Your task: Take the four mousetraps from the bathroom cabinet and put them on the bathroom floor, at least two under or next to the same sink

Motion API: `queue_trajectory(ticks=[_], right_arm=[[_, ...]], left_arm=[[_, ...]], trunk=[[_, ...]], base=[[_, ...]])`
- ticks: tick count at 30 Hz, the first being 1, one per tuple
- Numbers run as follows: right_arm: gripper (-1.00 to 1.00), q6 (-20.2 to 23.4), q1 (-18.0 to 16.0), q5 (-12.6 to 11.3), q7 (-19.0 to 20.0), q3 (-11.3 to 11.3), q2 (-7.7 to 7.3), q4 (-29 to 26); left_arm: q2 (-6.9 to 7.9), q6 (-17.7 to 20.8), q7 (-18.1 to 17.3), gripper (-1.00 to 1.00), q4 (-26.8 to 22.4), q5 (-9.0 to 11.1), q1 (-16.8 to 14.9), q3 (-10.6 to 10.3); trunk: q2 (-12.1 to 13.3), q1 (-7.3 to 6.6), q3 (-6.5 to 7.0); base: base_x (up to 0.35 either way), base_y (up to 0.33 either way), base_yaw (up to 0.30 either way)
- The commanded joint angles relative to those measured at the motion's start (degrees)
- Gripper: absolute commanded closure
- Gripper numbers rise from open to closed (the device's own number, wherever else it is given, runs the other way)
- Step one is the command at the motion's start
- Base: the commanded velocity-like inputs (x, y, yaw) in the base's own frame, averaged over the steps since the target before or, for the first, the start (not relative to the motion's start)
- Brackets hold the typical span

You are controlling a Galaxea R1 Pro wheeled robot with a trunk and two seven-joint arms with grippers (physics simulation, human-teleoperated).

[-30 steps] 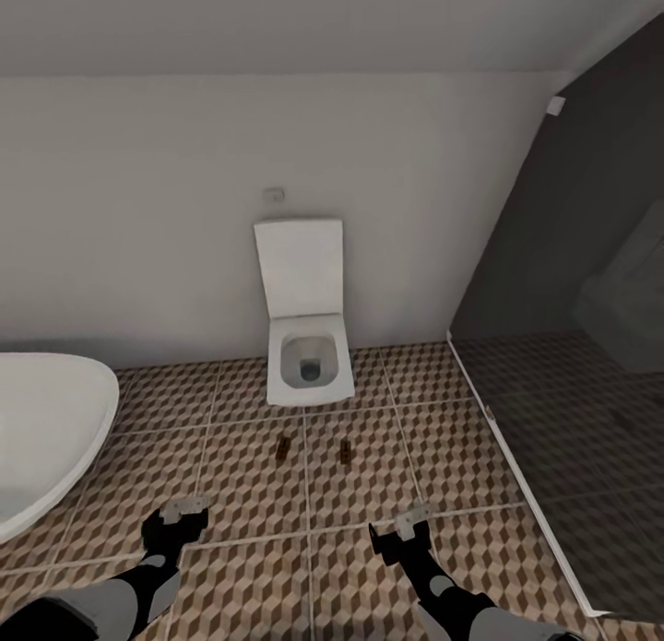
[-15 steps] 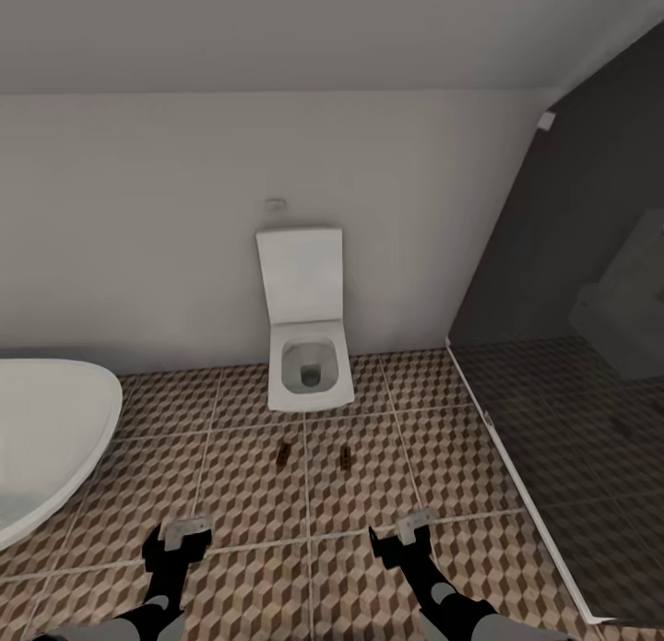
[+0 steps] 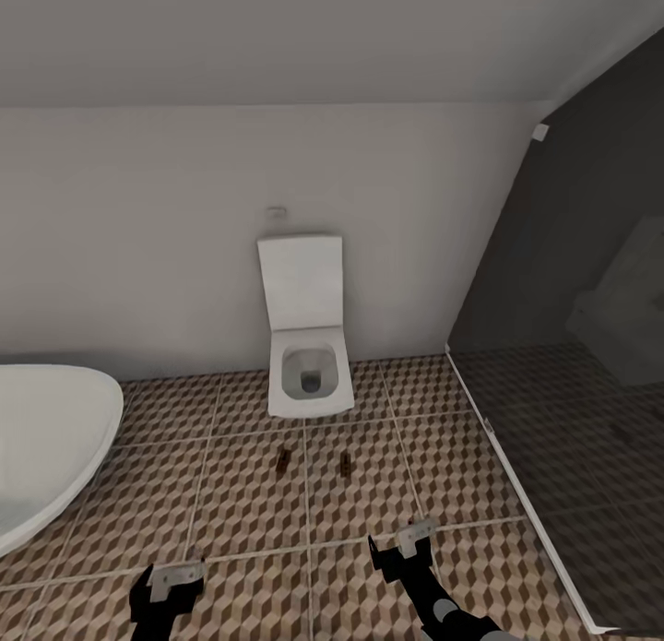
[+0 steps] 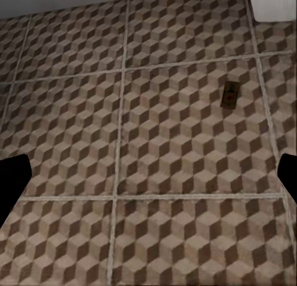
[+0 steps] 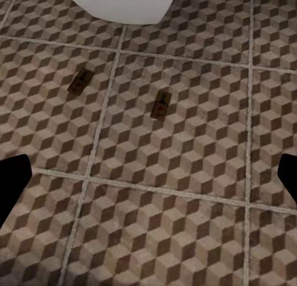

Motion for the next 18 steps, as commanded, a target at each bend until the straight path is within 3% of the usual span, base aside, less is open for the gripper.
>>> queue_trajectory(ticks=[1, 5, 18], right_arm=[[-1.00, -0.29, 0.00, -0.32, -0.26, 0.50, 0.03, 0.07], [-1.00, -1.74, 0.88, -0.31, -0.29, 0.50, -0.03, 0.07], [-1.00, -3.21, 1.60, -0.31, -0.43, 0.50, -0.01, 0.08]], left_arm=[[0.13, -0.24, -0.62, -1.00, 0.17, 0.16, 0.05, -0.50], [0.62, -0.15, -3.90, -1.00, 0.16, 0.16, 0.44, -0.50], [0.84, 0.30, -4.94, -1.00, 0.16, 0.24, 0.64, -0.50]], trunk=[[-0.10, 0.03, 0.01], [-0.10, 0.03, 0.38], [-0.10, 0.03, 1.59]], base=[[0.000, 0.000, 0.000], [0.000, 0.000, 0.000], [0.000, 0.000, 0.000]])
